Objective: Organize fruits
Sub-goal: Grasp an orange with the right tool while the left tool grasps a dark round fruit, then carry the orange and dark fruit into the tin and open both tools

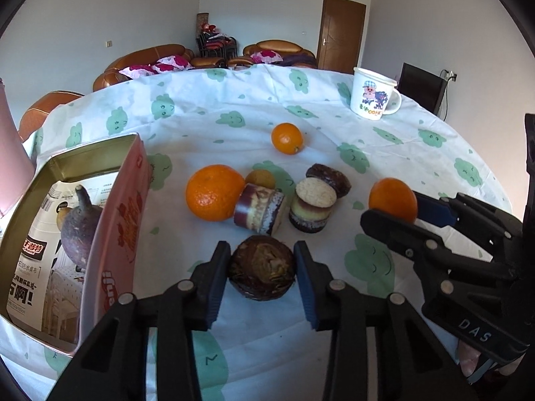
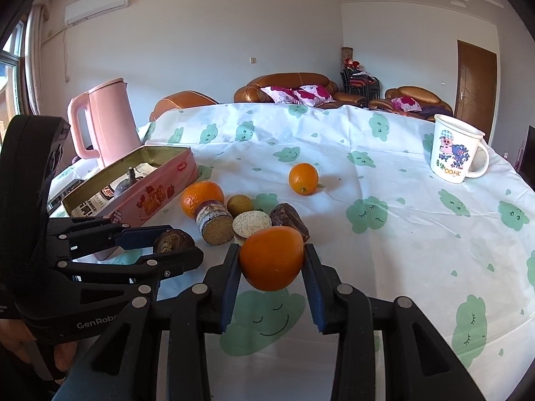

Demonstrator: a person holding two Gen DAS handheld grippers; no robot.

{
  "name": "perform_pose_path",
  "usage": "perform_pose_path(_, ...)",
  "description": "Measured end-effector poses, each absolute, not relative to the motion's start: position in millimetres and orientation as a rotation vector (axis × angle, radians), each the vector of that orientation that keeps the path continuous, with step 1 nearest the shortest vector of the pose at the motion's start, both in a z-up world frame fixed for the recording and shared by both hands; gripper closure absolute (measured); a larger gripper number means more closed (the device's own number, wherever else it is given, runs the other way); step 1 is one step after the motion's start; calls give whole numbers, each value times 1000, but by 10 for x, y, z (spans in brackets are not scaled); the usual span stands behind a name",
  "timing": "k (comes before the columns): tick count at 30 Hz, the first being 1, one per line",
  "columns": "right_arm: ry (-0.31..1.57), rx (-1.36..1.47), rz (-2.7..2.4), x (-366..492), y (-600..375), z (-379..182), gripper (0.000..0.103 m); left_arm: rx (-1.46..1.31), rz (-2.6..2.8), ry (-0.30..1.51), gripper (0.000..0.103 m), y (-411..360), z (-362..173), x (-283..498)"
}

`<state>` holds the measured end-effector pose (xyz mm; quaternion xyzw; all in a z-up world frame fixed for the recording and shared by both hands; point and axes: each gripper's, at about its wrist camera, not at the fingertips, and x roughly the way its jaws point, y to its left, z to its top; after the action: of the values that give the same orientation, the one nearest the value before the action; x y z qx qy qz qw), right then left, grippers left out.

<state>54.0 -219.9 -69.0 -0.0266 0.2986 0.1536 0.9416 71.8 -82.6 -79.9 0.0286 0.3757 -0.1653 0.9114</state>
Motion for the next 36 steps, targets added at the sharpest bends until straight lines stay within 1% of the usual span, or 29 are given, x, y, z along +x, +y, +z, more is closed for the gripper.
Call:
perform_pose_path(7,564,-69,324,465,-2179,-661,65,6,-326,699,63,-703,-702,654)
perform_pose_path(15,500,-89,347,357,-2150,-618,65,15,-302,622,63,-690,-633,542)
perform_pose_path(36,430,-99,367,250,-2147,-592,65,0,-299,510,63,-638,-544,371)
